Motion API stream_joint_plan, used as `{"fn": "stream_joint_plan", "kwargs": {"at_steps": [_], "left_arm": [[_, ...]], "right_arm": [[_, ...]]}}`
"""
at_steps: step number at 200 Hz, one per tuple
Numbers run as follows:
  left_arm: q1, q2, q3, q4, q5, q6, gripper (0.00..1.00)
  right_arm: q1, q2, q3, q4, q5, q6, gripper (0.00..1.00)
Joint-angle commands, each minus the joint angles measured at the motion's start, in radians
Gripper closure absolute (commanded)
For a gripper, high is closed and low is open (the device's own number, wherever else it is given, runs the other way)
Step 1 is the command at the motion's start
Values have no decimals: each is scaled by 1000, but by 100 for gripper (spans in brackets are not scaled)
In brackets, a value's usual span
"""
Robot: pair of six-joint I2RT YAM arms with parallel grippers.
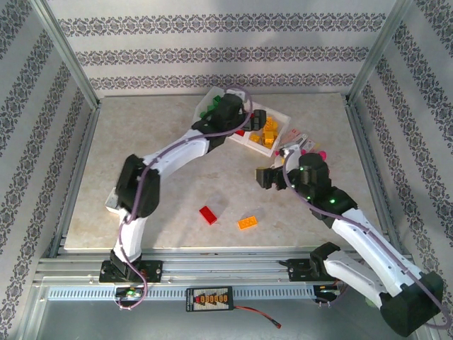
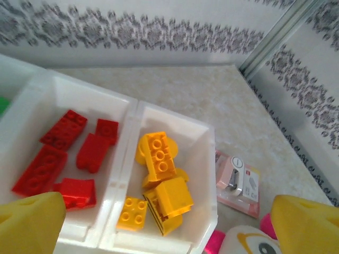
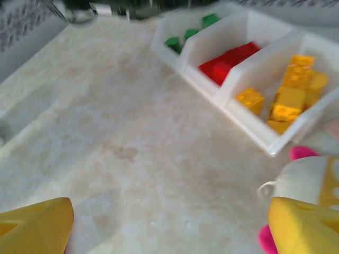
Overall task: Sort the legos into containers by color
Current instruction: Place the lego in the container, then pick up the lego from the bottom-center of the table.
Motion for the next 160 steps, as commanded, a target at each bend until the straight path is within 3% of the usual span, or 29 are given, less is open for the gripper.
{"fn": "stream_joint_plan", "kwargs": {"at_steps": [1,41,82,160], "left_arm": [[4,-156,-198,133,-70,58,1],[8,-452,-548,163,-112,99,1],[13,-747,-817,158,-150,153,1],[29,-1070,-987,-78,-257,101,1]], "right_arm": [[108,48,-21,-7,62,-14,6],[310,226,4,59,138,-1,5],[454,417,29,118,148,28,4],[587,713,154,158,153,-8,2]]}}
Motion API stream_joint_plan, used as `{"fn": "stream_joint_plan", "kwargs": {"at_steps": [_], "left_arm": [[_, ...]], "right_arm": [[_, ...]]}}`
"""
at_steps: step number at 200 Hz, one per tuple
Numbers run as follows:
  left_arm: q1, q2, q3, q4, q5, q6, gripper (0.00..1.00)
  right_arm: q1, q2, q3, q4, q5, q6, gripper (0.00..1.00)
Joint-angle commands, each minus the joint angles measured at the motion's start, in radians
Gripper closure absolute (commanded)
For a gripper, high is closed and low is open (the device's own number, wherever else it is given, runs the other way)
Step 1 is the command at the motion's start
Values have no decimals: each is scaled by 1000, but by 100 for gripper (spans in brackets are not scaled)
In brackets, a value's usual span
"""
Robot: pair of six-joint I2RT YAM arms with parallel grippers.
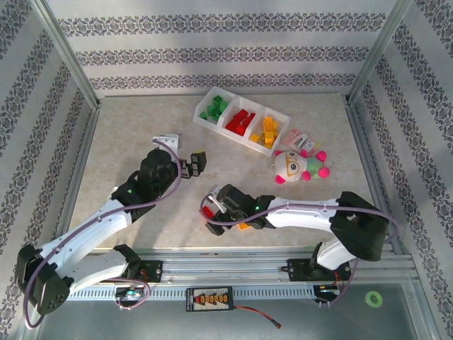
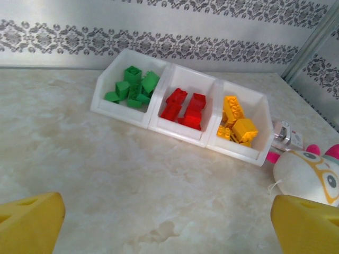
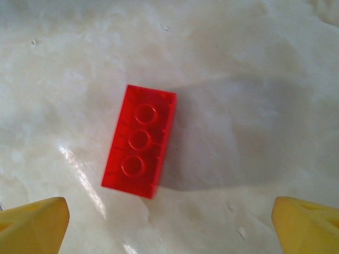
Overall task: Sort the legos into containers by color
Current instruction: Pick up the lego from the bottom-center of the table.
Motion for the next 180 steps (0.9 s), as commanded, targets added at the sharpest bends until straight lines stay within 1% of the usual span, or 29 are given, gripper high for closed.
{"fn": "stream_joint_plan", "kwargs": {"at_steps": [1,25,57,87,98,115,126,159,180], "left_arm": [[13,-61,-35,-109,-54,-9,1],[13,-109,-44,-158,-70,-2,1],[12,-140,-57,-174,-85,26,1],[13,-139,-55,-167,-70,44,1],[13,-139,-54,-161,-61,50,1],[13,-138,-50,-157,-52,60,1],[13,-139,-48,-157,-48,69,1],[14,-131,-45,-149,-36,106,1],[13,-122,-44,-144,-18,133,1]], "right_arm": [[22,54,61,35,19,-15,2],[23,124,94,36,15,3,7],[23,202,137,22,3,17,17],[24,240,163,7,6,25,28],[23,244,165,2,13,30,32],[23,239,162,-4,32,37,43],[22,232,156,-4,38,42,48],[1,205,136,0,29,68,66],[-15,180,120,6,30,82,70]]}}
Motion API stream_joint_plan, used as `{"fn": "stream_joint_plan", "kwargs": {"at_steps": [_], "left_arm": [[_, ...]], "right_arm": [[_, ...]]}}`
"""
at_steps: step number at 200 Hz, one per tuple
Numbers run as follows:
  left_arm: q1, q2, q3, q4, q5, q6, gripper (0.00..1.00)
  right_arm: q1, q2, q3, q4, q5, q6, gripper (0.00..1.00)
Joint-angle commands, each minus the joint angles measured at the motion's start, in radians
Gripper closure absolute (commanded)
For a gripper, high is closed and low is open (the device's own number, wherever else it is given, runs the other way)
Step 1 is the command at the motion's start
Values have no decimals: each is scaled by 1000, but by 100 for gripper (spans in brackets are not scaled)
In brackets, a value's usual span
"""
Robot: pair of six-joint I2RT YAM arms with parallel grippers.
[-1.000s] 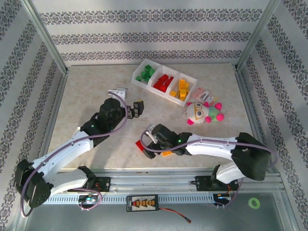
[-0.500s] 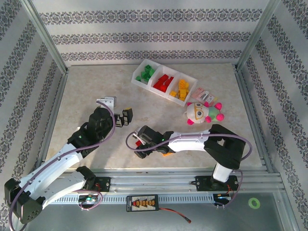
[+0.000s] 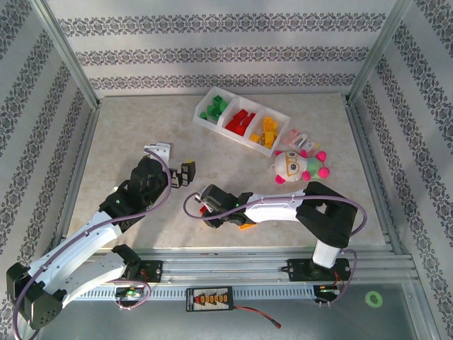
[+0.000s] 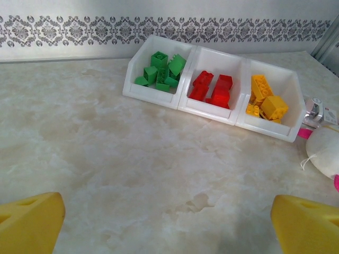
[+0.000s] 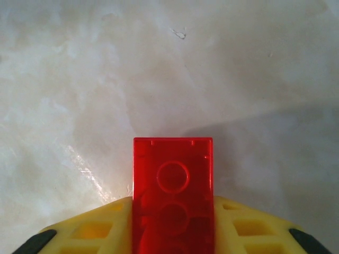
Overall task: Sort the legos into containers by color
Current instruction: Pick up the lego from the bottom-center of the table, then place the lego in the container.
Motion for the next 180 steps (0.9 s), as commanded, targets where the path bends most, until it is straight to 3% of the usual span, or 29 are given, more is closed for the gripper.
{"fn": "stream_joint_plan", "kwargs": {"at_steps": [1,69,120,180], "left_arm": [[9,6,2,-8,26,59,1],[9,-6,-36,52,199,197,1],[-14,37,-80,164,285,245,1],[-19,131,-142,384,321,245,1]], "right_arm": [[-23,-44,-20,-7,18,24,70],[-155,-217,-130,33,20,96,74],[-362,-346,-129,91,13,118,74],[-584,-184,117,182,-23,155,73]]}}
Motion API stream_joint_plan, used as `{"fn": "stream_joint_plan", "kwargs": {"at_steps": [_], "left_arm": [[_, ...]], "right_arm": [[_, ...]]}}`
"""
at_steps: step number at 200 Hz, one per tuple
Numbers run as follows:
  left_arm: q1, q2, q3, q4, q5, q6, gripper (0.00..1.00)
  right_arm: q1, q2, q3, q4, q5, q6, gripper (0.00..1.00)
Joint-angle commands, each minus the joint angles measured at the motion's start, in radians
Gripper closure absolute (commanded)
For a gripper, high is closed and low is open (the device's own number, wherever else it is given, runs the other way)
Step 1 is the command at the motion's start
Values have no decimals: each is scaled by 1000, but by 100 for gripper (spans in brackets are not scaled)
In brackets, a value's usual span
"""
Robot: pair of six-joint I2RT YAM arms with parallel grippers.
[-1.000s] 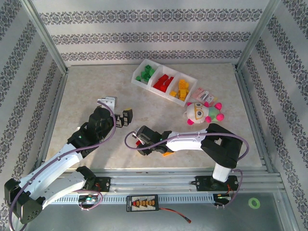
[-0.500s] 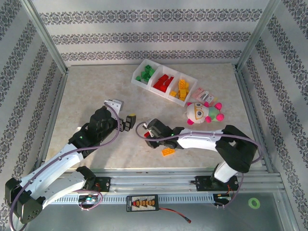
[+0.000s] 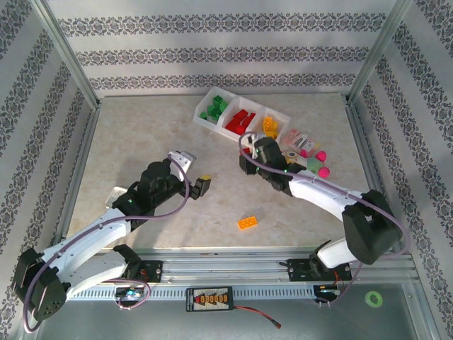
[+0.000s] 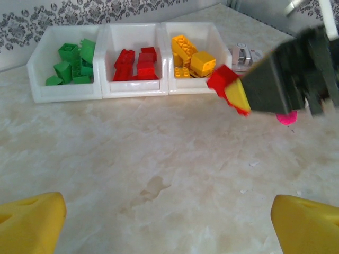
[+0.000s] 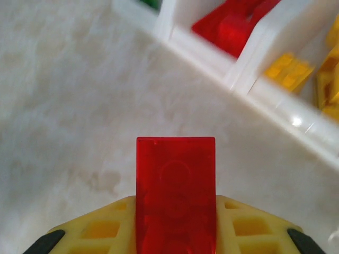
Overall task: Sort the legos into containers by color
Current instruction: Place the lego in the container.
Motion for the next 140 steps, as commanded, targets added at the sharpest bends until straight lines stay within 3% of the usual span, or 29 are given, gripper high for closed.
{"fn": "stream_joint_plan", "kwargs": {"at_steps": [1,95,140], "left_arm": [[-10,32,-28,160,24,11,1],[-10,169,-30,292,30,-44,1],[-23,206,-37,292,46,29,1]], "right_arm": [[-54,88,131,77,-19,25,73],[-155,575,629,111,77,40,76],[-181,731,780,102,63,65,76]]}}
